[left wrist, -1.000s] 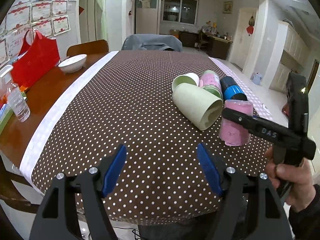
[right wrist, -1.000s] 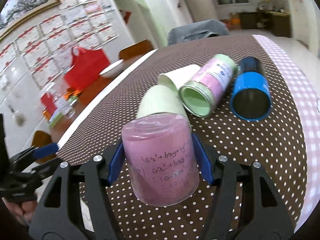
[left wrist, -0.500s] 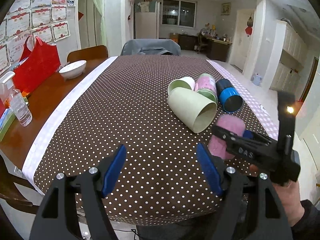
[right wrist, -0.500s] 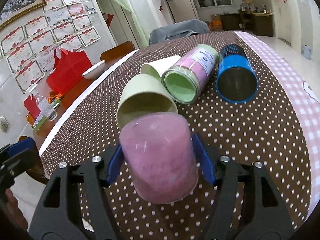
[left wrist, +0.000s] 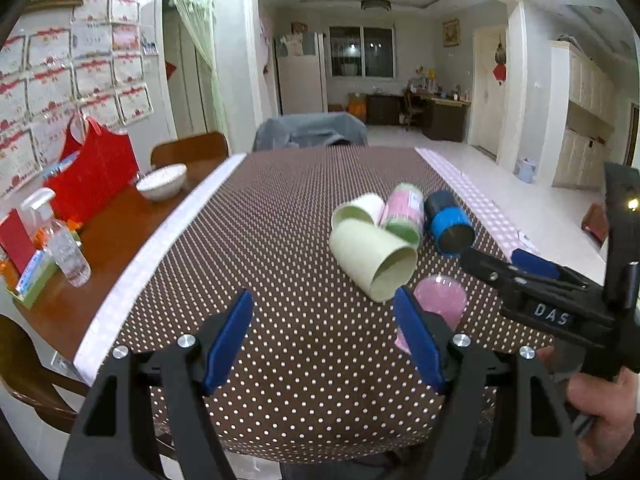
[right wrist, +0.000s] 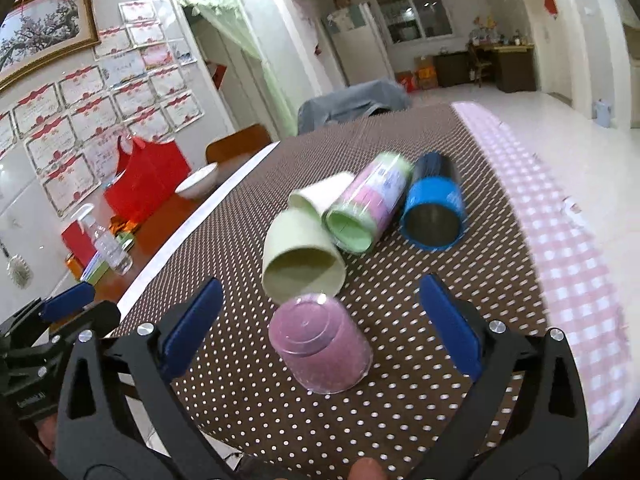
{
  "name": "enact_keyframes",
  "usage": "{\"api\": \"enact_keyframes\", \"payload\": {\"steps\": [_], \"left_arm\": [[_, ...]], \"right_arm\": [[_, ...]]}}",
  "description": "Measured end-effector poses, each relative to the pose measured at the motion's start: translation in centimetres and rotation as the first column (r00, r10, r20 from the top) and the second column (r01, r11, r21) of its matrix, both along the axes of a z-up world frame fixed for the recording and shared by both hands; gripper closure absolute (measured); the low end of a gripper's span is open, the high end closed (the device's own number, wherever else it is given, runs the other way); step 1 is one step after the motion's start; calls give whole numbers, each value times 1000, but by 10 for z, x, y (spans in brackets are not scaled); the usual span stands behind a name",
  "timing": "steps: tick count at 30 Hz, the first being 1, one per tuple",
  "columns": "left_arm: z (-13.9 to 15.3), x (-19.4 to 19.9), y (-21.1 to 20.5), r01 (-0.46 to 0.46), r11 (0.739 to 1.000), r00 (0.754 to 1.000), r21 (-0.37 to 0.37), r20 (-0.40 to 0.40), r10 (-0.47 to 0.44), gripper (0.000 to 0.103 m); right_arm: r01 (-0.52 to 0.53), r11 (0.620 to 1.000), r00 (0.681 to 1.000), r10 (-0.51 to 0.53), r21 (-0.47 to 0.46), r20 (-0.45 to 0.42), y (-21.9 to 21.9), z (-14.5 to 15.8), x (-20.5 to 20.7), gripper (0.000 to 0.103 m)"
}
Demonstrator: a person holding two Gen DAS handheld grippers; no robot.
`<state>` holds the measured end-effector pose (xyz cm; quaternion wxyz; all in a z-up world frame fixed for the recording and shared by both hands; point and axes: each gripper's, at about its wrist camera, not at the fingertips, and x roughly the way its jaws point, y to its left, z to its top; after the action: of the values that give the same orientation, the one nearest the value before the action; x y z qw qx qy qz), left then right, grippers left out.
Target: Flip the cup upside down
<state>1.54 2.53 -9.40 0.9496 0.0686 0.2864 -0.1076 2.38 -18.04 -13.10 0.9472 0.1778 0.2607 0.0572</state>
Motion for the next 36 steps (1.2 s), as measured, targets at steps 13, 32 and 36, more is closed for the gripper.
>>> {"api": "enact_keyframes", "payload": {"steps": [13,32,36], "left_arm": [[55,-41,-19,-54,998,987,26,153,50,31],[95,-76,-6,-143,989,964,-43,218,149,20],[97,-79,-4,-169,985,957,-45,233,175,20]], "right_arm": [[51,998,996,-48,-35,77,-10,71,-47,6],[125,974,980,-91,-189,179,15,106,-85,6],[136,971,977,-99,-198,189,16,108,-87,6]]}}
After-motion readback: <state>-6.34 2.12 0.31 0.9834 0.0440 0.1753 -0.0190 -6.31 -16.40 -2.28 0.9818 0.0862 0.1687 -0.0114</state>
